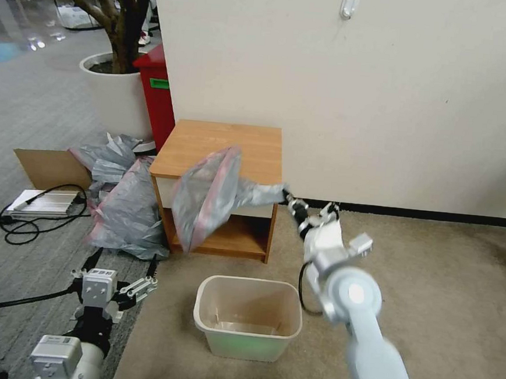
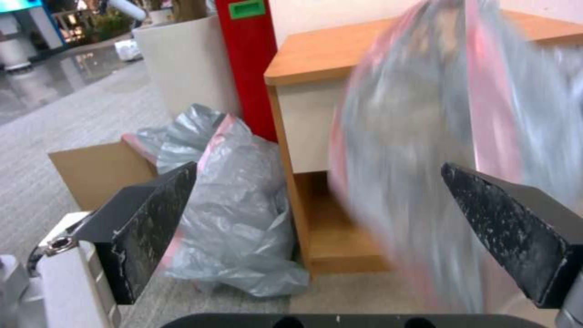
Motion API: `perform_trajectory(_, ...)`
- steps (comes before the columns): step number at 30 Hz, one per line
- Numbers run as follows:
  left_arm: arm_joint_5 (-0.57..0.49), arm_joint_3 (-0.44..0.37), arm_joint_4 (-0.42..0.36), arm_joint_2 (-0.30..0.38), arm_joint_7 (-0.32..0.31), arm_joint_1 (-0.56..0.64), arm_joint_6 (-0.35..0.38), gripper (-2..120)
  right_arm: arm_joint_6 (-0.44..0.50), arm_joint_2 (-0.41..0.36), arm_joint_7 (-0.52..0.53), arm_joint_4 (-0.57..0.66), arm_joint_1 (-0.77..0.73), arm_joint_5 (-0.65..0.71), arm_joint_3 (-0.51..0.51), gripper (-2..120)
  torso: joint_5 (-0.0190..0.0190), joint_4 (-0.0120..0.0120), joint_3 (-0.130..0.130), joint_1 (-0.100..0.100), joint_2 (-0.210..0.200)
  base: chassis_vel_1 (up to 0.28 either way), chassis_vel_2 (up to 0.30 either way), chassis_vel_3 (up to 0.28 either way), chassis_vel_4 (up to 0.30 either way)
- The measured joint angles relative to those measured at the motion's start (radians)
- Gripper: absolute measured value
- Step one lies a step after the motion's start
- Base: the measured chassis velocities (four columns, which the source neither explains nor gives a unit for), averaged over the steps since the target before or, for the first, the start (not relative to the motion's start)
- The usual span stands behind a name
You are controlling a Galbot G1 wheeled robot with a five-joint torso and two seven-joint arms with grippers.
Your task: Pick up the garbage bag from the table and place it over the trash can.
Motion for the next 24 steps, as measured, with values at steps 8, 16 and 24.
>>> perform_trajectory(8,-0.005,0.002,-0.001,0.007,0.000,-0.007,-0.008,100,-0.015,-0.070,0.026,0.090,-0.194,-0.074,-0.042,0,0.0002,0.0000,0.000,0.000,0.000,0.000,0.000,0.000,0.000)
perform_trajectory(16,-0.011,0.003,-0.001,0.010,-0.002,-0.012,-0.013,100,-0.043,-0.149,0.025,0.121,-0.282,-0.147,-0.043,0,0.0002,0.0001,0.000,0.000,0.000,0.000,0.000,0.000,0.000)
perform_trajectory(24,-0.012,0.007,-0.001,0.010,-0.003,-0.013,-0.020,100,-0.033,-0.145,0.027,0.112,-0.358,-0.232,-0.018,0,0.0002,0.0000,0.000,0.000,0.000,0.000,0.000,0.000,0.000)
